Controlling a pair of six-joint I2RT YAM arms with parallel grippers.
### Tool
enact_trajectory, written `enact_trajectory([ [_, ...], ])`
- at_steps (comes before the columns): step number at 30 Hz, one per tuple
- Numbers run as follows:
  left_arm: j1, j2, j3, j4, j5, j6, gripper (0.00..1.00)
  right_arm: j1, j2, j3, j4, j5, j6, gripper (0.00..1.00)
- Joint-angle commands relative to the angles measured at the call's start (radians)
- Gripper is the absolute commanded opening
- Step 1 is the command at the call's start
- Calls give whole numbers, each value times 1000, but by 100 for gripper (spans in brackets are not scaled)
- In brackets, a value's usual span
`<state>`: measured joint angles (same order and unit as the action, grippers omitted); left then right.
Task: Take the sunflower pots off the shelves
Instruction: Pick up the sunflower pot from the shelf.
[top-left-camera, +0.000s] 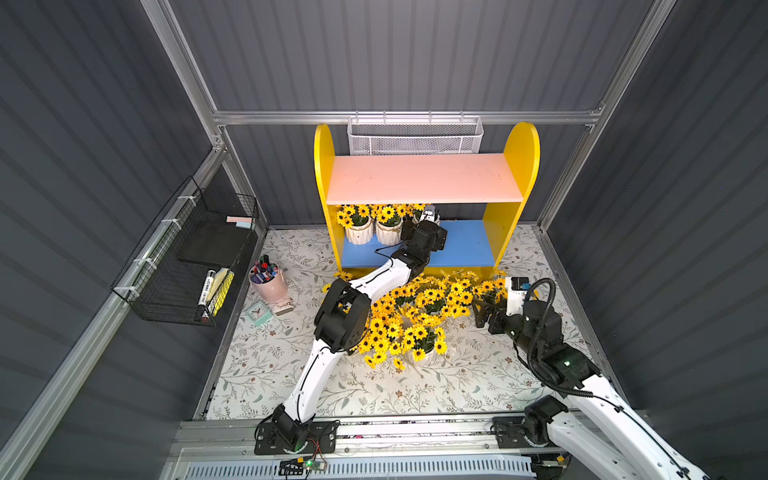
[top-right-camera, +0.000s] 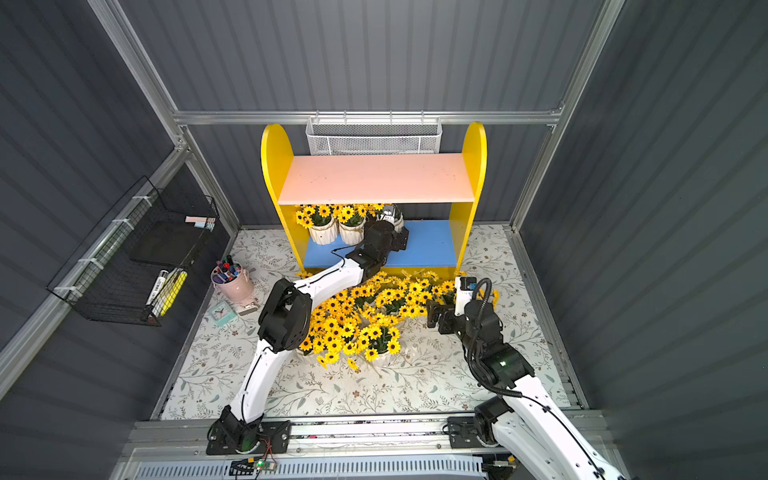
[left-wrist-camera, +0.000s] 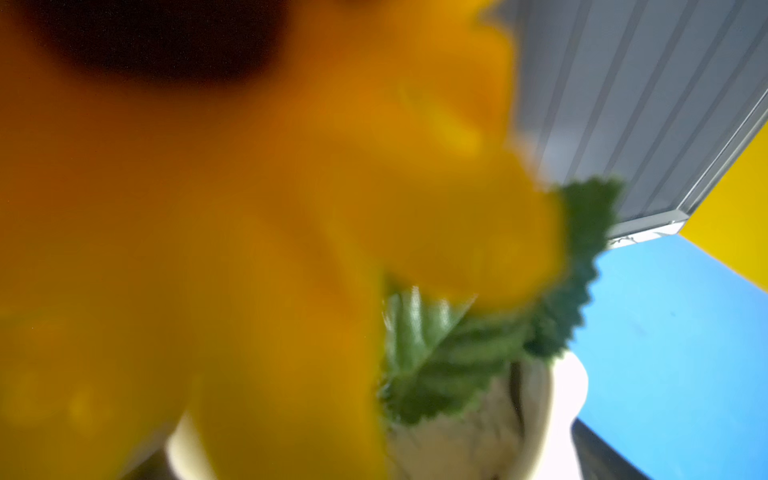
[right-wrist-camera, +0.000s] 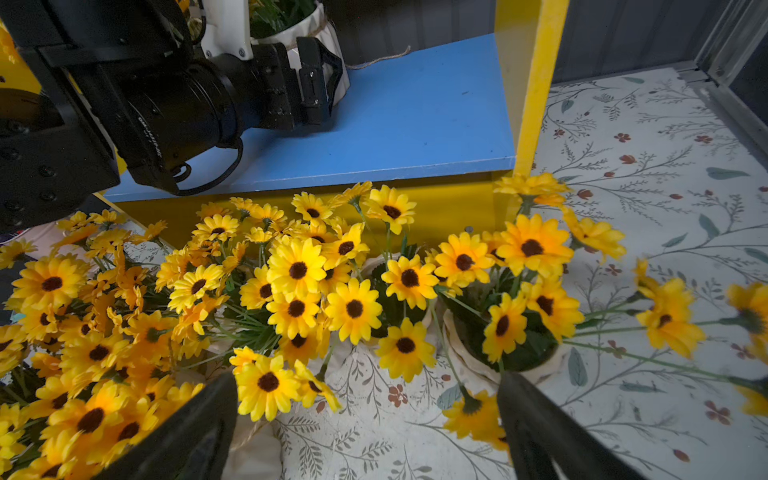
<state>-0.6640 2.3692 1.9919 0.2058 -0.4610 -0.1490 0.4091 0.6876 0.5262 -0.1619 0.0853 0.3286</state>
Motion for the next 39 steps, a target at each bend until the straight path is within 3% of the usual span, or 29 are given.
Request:
enact_trajectory([
  [1, 1, 27, -21, 111, -3, 22, 99, -6, 9, -11, 25, -13, -16, 99],
  [19, 39, 90, -18, 230, 72, -23, 99, -18, 22, -17, 45, -46, -27, 99],
  [39, 69, 159, 40, 280, 154, 10, 99, -26, 33, -22, 59, -76, -36, 99],
])
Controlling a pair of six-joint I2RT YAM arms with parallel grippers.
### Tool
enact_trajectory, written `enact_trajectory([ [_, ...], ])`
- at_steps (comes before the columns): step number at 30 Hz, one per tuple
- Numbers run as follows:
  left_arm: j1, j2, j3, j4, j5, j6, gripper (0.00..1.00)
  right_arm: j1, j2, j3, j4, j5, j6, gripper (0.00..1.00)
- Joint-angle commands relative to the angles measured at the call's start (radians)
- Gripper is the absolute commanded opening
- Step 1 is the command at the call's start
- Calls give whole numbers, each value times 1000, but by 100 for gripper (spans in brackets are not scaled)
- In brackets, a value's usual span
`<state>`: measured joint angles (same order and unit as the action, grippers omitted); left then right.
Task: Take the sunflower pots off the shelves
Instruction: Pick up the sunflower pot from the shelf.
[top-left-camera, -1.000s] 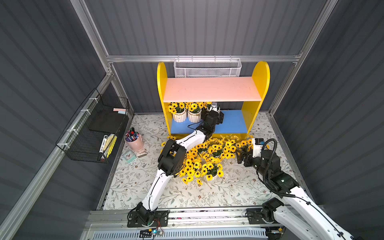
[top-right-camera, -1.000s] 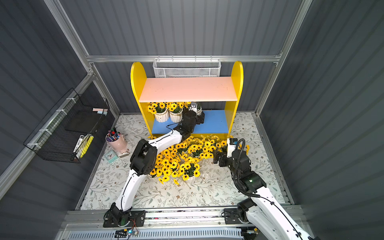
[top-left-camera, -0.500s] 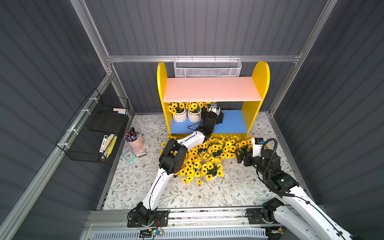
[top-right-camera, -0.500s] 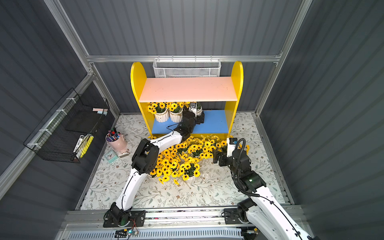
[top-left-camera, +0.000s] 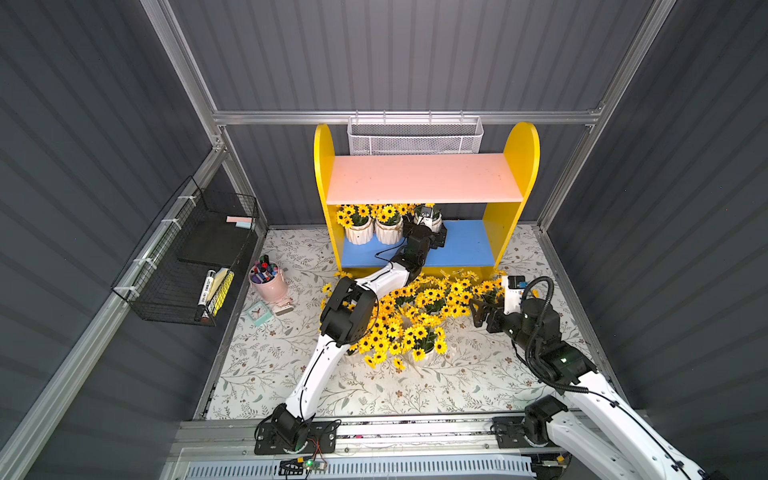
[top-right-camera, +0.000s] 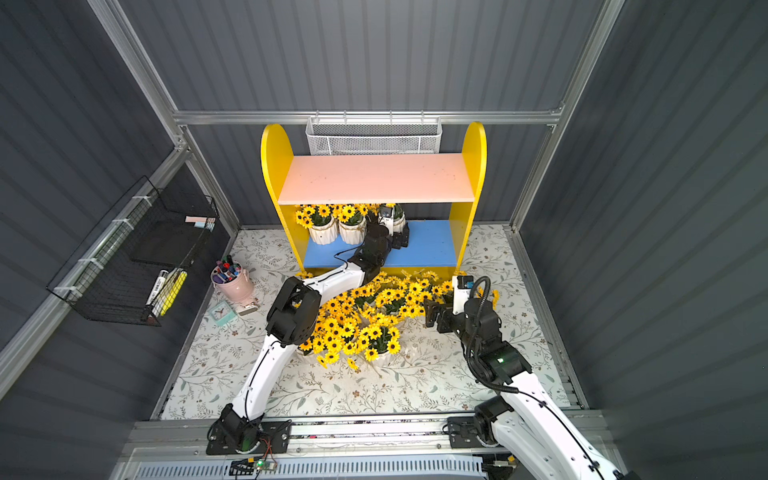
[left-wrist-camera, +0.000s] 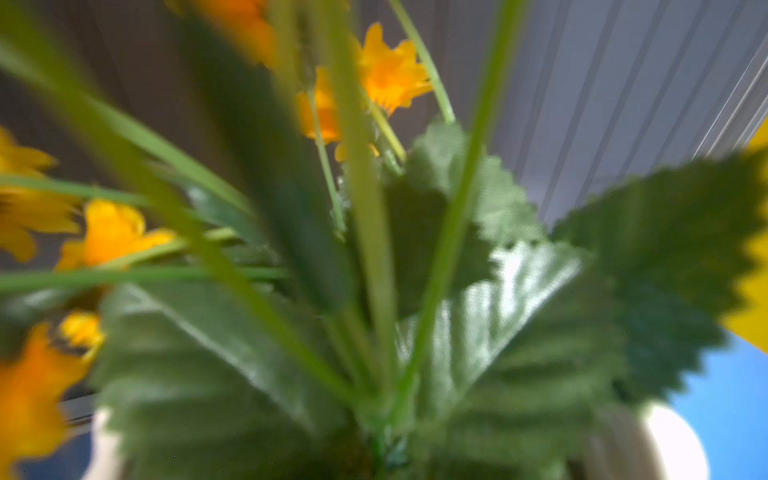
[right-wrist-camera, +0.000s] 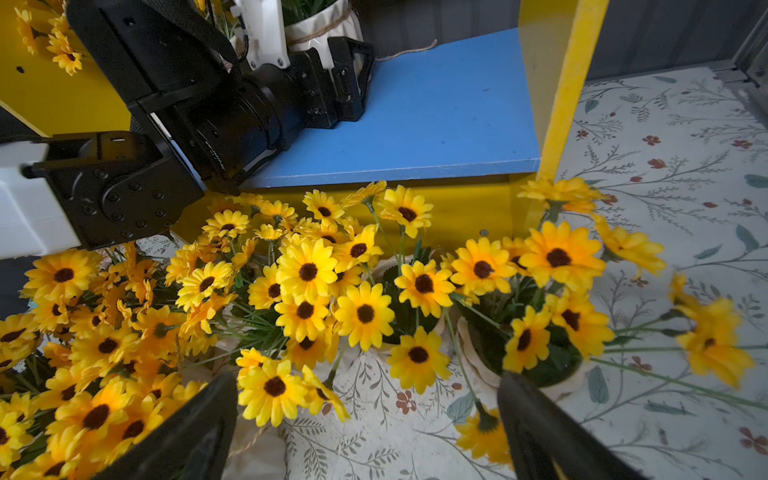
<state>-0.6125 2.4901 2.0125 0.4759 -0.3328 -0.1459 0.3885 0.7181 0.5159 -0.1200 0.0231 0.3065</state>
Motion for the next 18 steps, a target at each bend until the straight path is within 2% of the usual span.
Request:
enact_trajectory([
  [1, 17, 37, 15, 16, 27, 8, 99, -7, 4, -11, 17, -14, -14, 99],
  [15, 17, -21, -102, 95, 107, 21, 84, -9, 4, -18, 25, -16, -15, 99],
  [18, 17, -43, -136, 101, 133, 19, 78, -9, 0, -20, 26, -14, -15, 99],
])
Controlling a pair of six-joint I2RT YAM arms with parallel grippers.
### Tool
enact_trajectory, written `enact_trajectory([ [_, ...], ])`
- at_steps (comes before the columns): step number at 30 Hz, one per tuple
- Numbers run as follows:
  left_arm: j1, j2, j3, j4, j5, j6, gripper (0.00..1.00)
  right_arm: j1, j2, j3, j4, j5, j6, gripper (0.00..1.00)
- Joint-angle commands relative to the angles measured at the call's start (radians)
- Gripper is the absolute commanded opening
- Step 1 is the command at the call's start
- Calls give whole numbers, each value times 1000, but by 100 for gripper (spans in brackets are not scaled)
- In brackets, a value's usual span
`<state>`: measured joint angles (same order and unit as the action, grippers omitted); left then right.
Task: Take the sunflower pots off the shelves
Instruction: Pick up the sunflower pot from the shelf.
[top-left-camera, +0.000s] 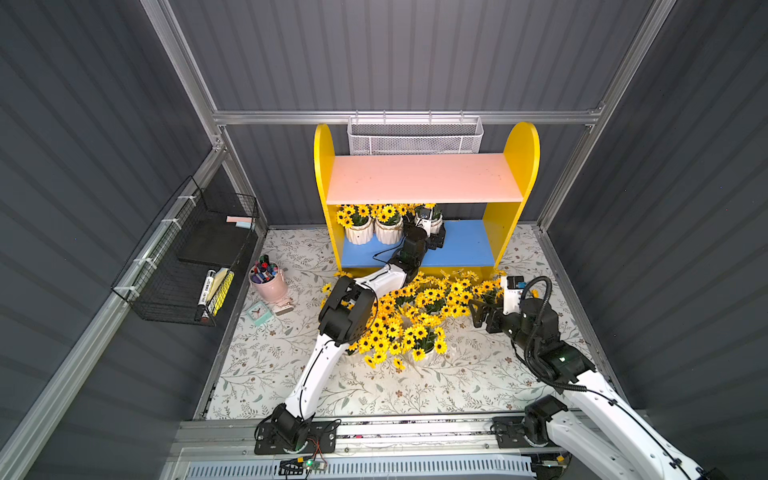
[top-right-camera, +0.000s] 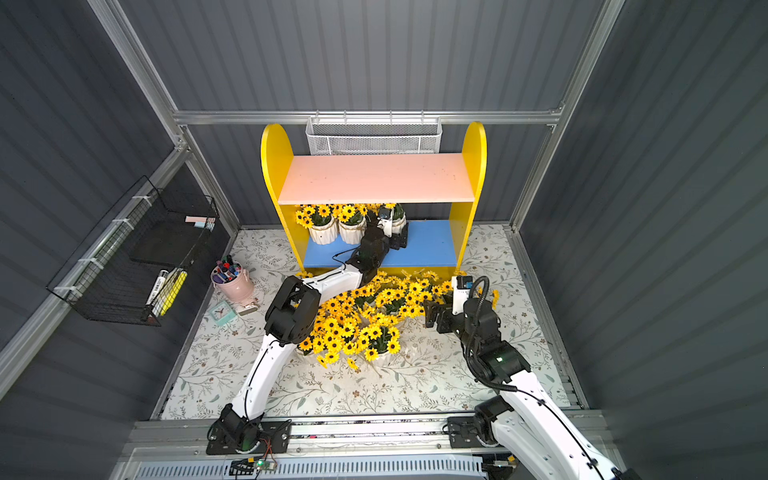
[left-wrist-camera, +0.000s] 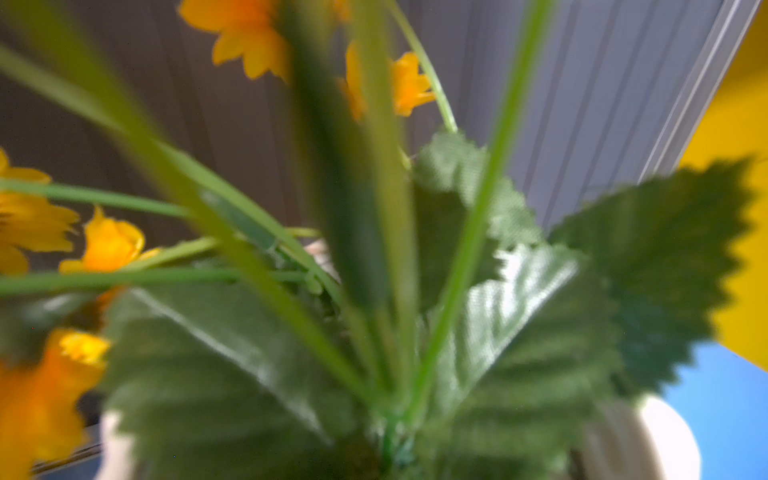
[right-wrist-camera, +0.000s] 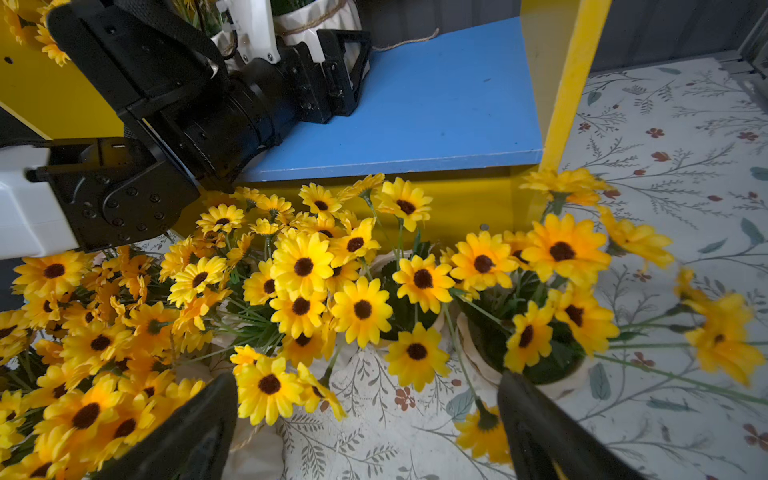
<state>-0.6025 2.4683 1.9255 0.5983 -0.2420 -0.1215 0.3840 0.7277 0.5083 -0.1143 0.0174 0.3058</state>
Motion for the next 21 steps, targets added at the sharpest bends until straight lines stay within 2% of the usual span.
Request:
enact_trajectory([
  [1, 6, -29, -59, -23, 53, -4, 78, -4, -9, -11, 19, -7, -14, 99],
  [8, -9, -116, -156, -55, 153, -13, 70, -4, -22, -14, 18, -4, -13, 99],
  [11, -15, -152, -207, -57, 201, -21, 62, -4, -28, -18, 15, 3, -10, 99],
  [21, -29, -221, -291, -50, 306, -26, 7, -4, -42, -23, 12, 37, -3, 99],
])
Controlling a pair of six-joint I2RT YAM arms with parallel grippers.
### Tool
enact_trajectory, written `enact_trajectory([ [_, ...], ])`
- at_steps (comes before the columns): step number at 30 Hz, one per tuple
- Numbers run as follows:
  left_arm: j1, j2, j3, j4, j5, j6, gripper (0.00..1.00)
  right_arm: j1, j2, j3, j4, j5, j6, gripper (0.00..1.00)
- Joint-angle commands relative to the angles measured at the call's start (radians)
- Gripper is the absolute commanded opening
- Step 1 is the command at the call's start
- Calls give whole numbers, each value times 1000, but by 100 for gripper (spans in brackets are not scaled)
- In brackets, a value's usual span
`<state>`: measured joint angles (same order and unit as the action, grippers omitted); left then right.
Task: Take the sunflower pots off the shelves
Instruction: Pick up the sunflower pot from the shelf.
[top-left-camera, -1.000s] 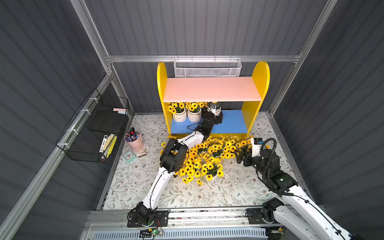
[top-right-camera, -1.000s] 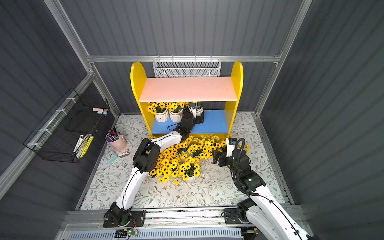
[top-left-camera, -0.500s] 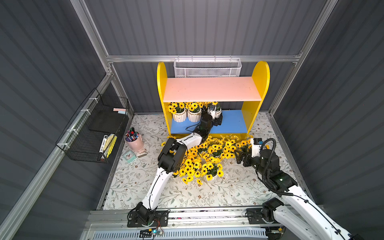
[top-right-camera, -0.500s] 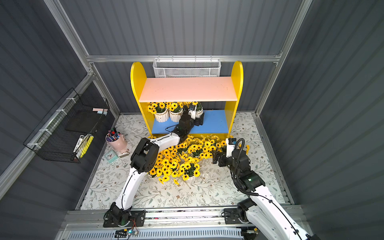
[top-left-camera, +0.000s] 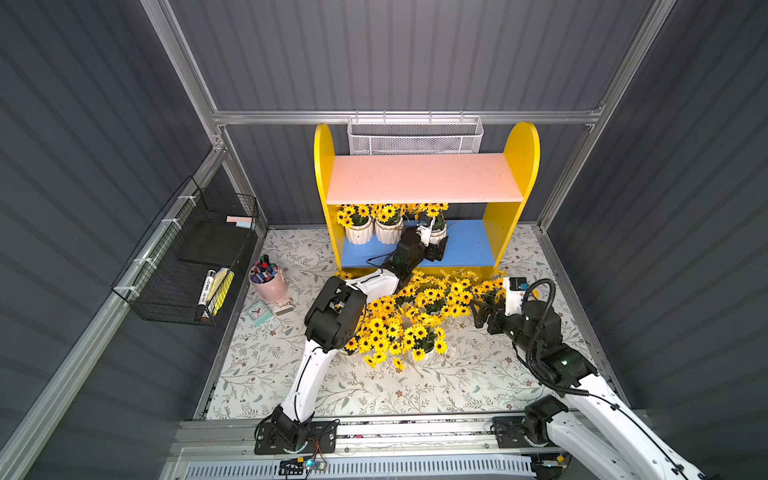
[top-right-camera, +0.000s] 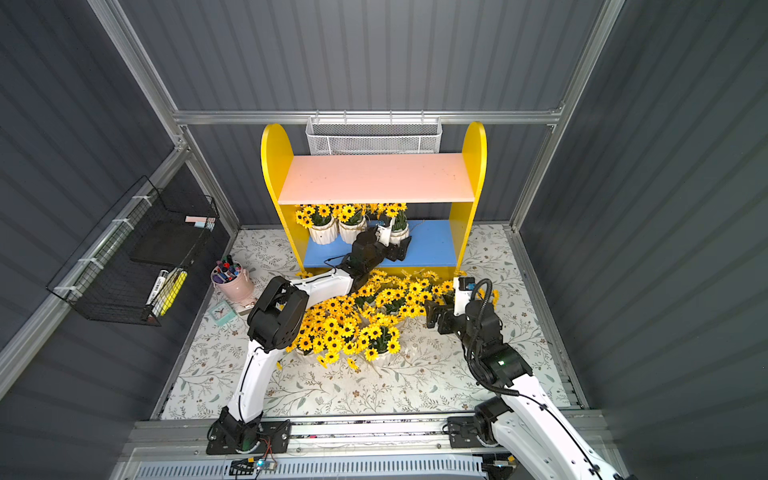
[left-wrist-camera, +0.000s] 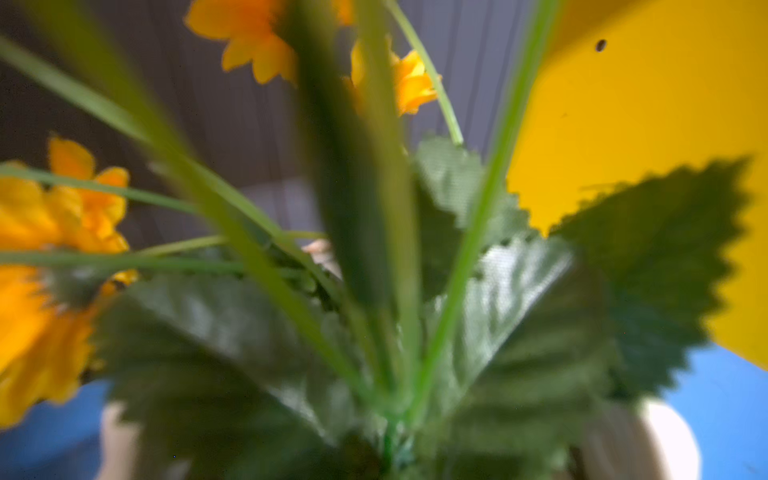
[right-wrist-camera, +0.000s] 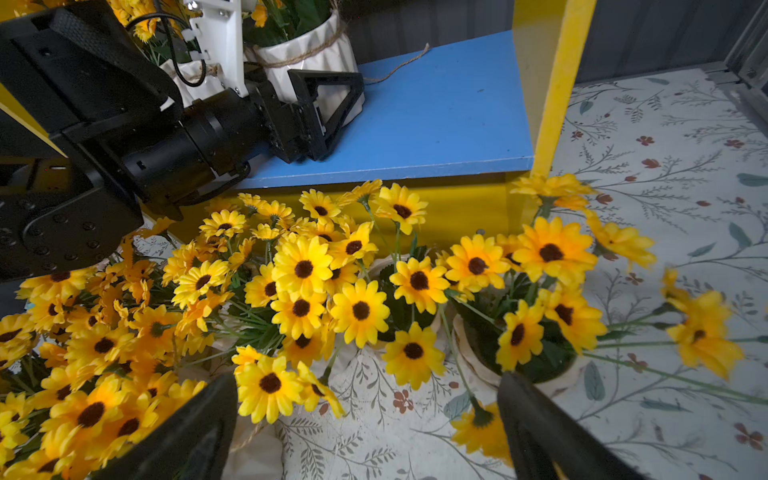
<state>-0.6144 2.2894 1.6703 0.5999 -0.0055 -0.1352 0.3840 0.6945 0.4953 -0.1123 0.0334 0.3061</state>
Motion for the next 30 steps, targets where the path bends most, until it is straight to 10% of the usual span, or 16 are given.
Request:
enact_trajectory([
  [1, -19, -51, -44, -51, 74, -8, 1, -5, -8, -10, 8, 24, -2, 99],
  [30, -62, -209, -106, 1, 89, 52, 0, -62, 20, 1, 28, 61, 52, 99],
])
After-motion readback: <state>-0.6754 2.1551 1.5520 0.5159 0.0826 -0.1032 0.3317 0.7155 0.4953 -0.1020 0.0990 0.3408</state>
